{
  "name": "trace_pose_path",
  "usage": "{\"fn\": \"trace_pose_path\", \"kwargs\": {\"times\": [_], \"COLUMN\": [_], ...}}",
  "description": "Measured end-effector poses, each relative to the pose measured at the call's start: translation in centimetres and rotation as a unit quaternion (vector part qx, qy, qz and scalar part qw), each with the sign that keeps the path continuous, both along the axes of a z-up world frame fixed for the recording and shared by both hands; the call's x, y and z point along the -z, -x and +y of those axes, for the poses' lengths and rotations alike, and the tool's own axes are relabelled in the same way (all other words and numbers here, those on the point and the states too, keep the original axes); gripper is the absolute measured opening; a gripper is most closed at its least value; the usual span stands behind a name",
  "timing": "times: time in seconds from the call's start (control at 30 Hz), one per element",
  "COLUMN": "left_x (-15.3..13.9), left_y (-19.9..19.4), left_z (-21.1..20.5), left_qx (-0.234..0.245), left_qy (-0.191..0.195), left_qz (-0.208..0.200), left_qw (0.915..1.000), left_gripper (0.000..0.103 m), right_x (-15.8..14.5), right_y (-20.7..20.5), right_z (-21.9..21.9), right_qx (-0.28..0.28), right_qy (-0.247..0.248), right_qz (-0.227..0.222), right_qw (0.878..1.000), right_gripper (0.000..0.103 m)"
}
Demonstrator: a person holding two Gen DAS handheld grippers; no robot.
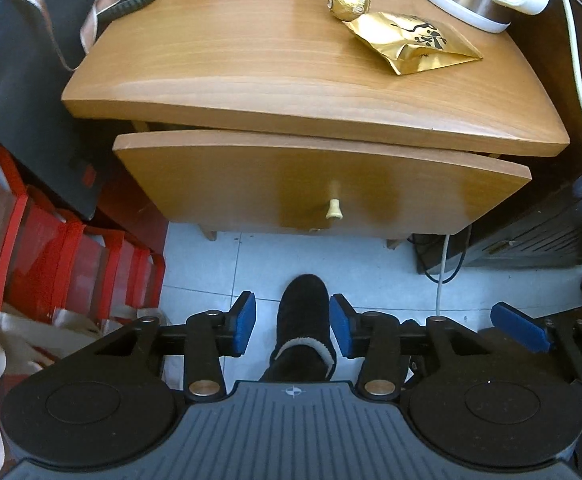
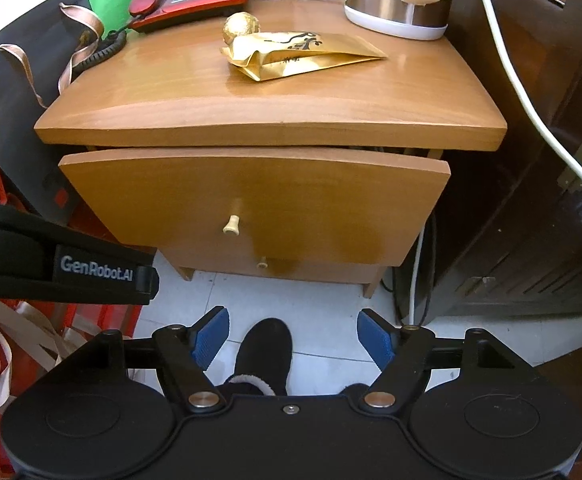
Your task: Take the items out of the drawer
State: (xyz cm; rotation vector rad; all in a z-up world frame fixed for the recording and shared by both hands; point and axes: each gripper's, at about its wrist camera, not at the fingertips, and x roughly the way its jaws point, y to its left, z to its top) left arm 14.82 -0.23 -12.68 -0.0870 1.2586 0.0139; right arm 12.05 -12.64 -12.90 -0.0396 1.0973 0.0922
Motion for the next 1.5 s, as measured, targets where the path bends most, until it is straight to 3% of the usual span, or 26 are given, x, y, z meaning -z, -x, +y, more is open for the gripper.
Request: {"fn": "trace_pose_path", "kwargs": {"times": [0.93,1.5], "left_x": [-3.2,-4.6], "left_y": [5.2,7.6], "left_z": [1.1,1.2], "left_qx": [-0.01,-0.008], "left_qy": [0.007,0.009], "left_qz": [-0.026,-0.042], "left_qw": [0.9996,0.999], "left_gripper": [0.048,0.049], "right_x": [-2.4,-4.0], "right_y": [4.7,7.2], "right_z": [0.3,0.5], "right_qx": [0.011,0.007], "right_qy": [0.014,0.018], "right_qz": [-0.011,-0.025], "right_qw": [1.0,0.999], "right_gripper": [0.083,0.083]}}
